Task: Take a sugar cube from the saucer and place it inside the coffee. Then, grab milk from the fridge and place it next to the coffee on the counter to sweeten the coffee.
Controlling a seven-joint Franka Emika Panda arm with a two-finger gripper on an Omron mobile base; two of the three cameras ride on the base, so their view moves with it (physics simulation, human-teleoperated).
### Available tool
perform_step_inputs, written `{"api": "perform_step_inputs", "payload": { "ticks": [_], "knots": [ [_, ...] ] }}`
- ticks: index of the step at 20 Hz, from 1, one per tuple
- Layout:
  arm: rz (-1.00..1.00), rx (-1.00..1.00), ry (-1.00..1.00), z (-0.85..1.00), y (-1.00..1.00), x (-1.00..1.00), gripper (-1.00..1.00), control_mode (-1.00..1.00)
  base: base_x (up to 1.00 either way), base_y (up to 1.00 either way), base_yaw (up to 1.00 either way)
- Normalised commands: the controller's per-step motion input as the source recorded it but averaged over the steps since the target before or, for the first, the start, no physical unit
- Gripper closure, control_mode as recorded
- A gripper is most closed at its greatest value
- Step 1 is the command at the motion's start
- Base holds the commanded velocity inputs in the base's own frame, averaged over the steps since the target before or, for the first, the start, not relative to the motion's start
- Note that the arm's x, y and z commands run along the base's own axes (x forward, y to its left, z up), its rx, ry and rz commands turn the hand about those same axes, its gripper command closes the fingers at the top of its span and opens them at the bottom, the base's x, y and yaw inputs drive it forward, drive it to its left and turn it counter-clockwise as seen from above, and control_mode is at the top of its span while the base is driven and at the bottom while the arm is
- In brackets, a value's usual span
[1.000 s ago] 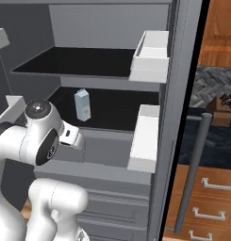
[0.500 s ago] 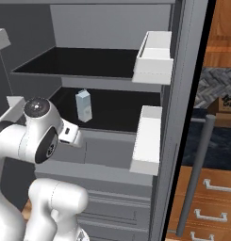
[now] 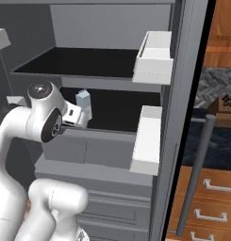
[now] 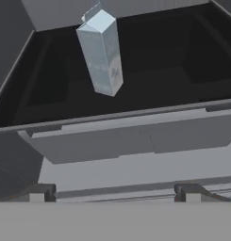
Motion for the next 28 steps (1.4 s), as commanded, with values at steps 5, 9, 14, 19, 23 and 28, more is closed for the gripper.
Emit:
{"api": "perform_step_inputs", "payload": {
  "ticks": [5, 9, 14, 19, 23, 28],
  "knots": [
    [-0.11, -0.05, -0.03, -0.01, 0.04, 0.44, -1.0, -1.0, 0.0, 0.0, 0.0],
    [-0.11, 0.0, 0.0, -0.03, 0.07, 0.31, -1.0, -1.0, 0.0, 0.0, 0.0],
    [-0.06, 0.0, -0.03, -0.01, 0.2, 0.41, -1.0, -1.0, 0.0, 0.0, 0.0],
    [0.0, 0.0, -0.02, -0.04, 0.16, 0.49, -1.0, -1.0, 0.0, 0.0, 0.0],
    [0.0, 0.0, 0.0, -0.23, 0.1, 0.51, -1.0, -1.0, 0.0, 0.0, 0.0],
    [0.0, 0.0, -0.01, -0.26, 0.02, 0.54, -1.0, -1.0, 0.0, 0.0, 0.0]
  ]
}}
